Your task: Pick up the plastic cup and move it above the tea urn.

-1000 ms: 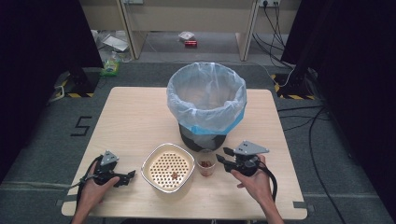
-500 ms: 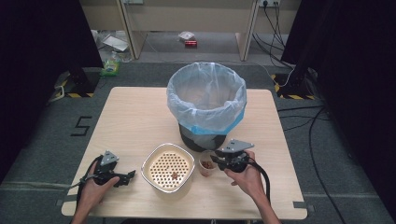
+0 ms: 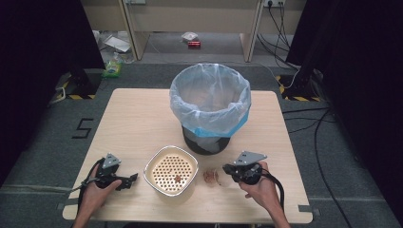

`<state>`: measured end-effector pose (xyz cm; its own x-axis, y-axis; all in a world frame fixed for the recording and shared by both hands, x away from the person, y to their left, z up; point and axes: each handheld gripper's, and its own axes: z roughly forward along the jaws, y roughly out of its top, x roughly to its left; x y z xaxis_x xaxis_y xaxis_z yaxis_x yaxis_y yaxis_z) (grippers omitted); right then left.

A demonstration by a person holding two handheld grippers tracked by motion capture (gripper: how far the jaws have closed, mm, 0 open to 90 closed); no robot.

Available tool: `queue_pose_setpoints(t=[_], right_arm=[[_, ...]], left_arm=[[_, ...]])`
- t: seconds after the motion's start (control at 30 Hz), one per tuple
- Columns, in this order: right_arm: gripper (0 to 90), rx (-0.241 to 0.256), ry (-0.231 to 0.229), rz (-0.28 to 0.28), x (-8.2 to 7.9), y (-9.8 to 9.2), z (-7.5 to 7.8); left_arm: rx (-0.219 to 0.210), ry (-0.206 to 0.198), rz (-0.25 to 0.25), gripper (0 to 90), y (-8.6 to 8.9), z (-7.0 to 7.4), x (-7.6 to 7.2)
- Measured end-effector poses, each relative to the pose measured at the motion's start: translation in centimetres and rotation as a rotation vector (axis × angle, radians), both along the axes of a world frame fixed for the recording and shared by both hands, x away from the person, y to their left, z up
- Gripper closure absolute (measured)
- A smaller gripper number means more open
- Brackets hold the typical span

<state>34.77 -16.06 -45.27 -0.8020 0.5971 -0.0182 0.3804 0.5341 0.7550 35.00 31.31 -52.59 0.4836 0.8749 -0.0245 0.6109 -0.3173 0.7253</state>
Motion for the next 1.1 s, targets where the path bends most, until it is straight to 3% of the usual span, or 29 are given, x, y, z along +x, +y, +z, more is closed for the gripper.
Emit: queue_pose_setpoints(t=[0.2,0.27,0.37,0.83,1.1], right_arm=[[87.5,-0.004,-0.032,0.042,-0.4,0.4,0.4],[87.8,-0.045,-0.075,0.046,-0.7,0.5,1.0],[87.8,-0.052,-0.080,0.044,-0.8,0.4,1.1],[87.8,-0.018,-0.108,0.024,-0.7,-1.1,1.9],[87.8,-0.009,-0.129,0.023,-1.6,-1.9,3.4]], left_arm=[[0.000,0.000,0.000,0.0,0.0,0.0,0.0],[0.000,0.000,0.000,0.0,0.0,0.0,0.0],[0.000,0.000,0.000,0.0,0.0,0.0,0.0],[0.001,-0.001,0.002,0.0,0.0,0.0,0.1],[0.002,-0.001,0.004,0.0,0.0,0.0,0.1]])
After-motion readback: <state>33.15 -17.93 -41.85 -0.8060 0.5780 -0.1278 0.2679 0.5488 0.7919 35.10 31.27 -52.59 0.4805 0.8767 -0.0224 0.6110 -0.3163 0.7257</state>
